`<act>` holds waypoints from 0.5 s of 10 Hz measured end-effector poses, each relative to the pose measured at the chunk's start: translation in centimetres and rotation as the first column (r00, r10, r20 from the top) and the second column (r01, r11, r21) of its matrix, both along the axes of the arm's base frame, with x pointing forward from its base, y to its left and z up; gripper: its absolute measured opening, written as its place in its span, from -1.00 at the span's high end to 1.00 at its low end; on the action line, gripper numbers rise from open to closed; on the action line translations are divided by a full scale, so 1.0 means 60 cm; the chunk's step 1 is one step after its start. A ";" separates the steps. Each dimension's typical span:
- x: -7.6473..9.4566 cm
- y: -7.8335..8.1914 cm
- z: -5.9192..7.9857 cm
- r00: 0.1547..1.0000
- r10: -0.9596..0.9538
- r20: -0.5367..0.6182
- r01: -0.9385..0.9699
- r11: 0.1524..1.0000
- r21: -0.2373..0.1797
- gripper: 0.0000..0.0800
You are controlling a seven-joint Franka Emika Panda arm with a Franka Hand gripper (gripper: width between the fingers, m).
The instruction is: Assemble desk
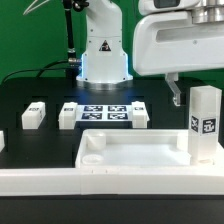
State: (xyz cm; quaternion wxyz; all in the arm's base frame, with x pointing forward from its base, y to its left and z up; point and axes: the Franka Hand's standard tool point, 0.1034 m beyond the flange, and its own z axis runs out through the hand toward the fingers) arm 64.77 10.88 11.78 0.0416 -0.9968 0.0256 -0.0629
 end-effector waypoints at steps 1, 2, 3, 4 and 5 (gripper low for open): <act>0.000 0.000 0.000 1.000 -0.013 -0.001 0.013 1.000 0.004 -0.62; 0.000 0.000 0.000 1.000 -0.013 -0.001 0.013 1.000 0.004 -0.37; 0.000 0.000 0.000 1.000 -0.023 -0.002 0.023 1.000 0.006 -0.03; 0.000 -0.001 0.000 0.994 -0.111 -0.012 0.111 0.994 0.018 -0.03; 0.000 -0.005 -0.001 0.985 -0.174 -0.018 0.174 0.984 0.024 0.26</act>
Offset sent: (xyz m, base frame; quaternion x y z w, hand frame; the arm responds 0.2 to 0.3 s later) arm 0.0000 0.0000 0.0000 0.0000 0.0000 0.1938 0.9810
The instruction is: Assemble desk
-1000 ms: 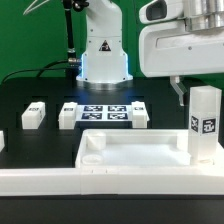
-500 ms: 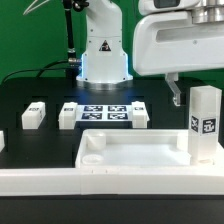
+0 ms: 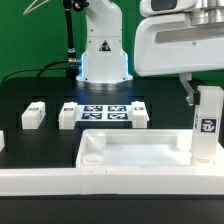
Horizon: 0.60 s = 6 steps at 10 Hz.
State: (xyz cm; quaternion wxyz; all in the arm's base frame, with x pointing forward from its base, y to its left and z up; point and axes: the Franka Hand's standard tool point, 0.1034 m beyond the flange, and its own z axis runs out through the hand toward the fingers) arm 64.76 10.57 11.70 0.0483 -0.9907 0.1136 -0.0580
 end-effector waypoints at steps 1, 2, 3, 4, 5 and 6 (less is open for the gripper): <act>0.000 -0.001 0.000 0.996 -0.094 -0.007 0.094 0.996 0.011 0.26; -0.003 -0.003 -0.001 0.966 -0.256 -0.021 0.257 0.966 0.024 0.26; -0.004 -0.003 -0.002 0.922 -0.385 -0.033 0.387 0.921 0.038 0.26; -0.004 -0.006 -0.003 0.846 -0.531 -0.048 0.533 0.844 0.056 0.26; -0.006 -0.009 -0.004 0.727 -0.683 -0.076 0.687 0.722 0.083 0.26; -0.006 -0.015 -0.005 0.623 -0.773 -0.120 0.782 0.614 0.105 0.26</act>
Offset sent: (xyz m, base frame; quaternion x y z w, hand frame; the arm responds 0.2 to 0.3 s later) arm -0.0051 0.0047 -0.0020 0.0112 0.0240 0.3800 0.9246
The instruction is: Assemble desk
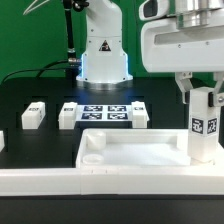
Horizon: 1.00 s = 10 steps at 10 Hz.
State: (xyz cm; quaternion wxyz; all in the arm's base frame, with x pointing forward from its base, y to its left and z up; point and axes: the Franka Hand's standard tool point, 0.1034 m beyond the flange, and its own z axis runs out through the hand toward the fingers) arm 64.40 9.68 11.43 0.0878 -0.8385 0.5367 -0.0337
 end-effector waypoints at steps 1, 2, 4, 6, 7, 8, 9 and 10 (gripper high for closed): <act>-0.001 -0.002 0.000 0.997 -0.082 -0.009 0.083 0.996 0.034 0.26; -0.003 0.001 -0.001 0.986 -0.165 -0.027 0.166 0.985 0.050 0.26; -0.004 0.006 -0.002 0.993 -0.116 -0.021 0.117 0.992 0.043 0.01; -0.011 0.009 -0.001 0.997 0.060 -0.047 -0.059 0.998 0.019 -0.43; -0.007 0.006 0.003 0.969 0.245 -0.032 -0.245 0.970 0.003 -0.58; -0.010 0.000 0.000 0.905 0.424 -0.033 -0.424 0.906 -0.009 -0.61; -0.006 -0.002 0.001 0.902 0.432 -0.003 -0.432 0.901 -0.027 -0.61; -0.008 -0.003 -0.001 0.856 0.517 0.001 -0.516 0.856 -0.041 -0.62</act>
Offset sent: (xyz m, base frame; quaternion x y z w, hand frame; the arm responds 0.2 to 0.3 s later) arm 0.0000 0.0000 0.0000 0.0000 0.0000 -0.0650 0.9979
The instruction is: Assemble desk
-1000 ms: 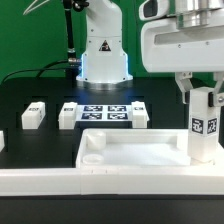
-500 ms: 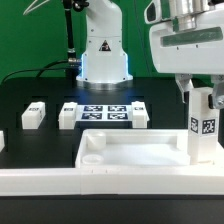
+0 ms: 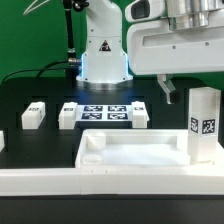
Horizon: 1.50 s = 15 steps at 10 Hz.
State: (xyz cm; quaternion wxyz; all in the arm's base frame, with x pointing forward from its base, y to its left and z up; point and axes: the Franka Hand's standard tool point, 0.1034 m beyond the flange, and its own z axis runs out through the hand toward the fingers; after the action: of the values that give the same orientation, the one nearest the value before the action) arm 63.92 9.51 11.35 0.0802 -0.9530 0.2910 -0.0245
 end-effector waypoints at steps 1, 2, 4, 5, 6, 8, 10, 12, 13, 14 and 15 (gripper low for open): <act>0.000 -0.001 -0.001 0.998 0.058 0.008 -0.058 0.998 -0.006 -0.62; 0.000 0.000 -0.001 0.993 0.119 0.014 -0.119 0.993 -0.016 -0.62; 0.000 0.017 0.001 0.903 0.429 0.020 -0.424 0.898 -0.118 -0.62; 0.000 0.035 0.003 0.845 0.534 0.015 -0.526 0.836 -0.154 -0.62; 0.002 0.039 0.003 0.833 0.553 0.029 -0.541 0.825 -0.164 -0.62; 0.001 0.038 0.002 0.846 0.533 0.029 -0.522 0.838 -0.159 -0.37; 0.001 0.036 0.001 0.887 0.460 0.030 -0.451 0.880 -0.150 -0.03; 0.001 0.030 0.000 0.936 0.352 0.028 -0.345 0.928 -0.139 0.25; 0.001 0.028 0.000 0.964 0.265 0.027 -0.260 0.957 -0.127 0.25; 0.001 0.025 -0.002 0.990 0.140 0.023 -0.136 0.984 -0.111 0.25; 0.000 0.024 -0.003 1.000 0.017 0.019 -0.015 0.996 -0.093 0.25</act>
Offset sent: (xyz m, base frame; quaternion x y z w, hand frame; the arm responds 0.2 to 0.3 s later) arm 0.0122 0.0234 0.0106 -0.0612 0.0425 -0.3552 0.9318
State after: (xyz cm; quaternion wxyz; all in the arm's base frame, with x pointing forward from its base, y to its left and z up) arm 63.93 10.94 11.20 0.0391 -0.9577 0.2812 -0.0469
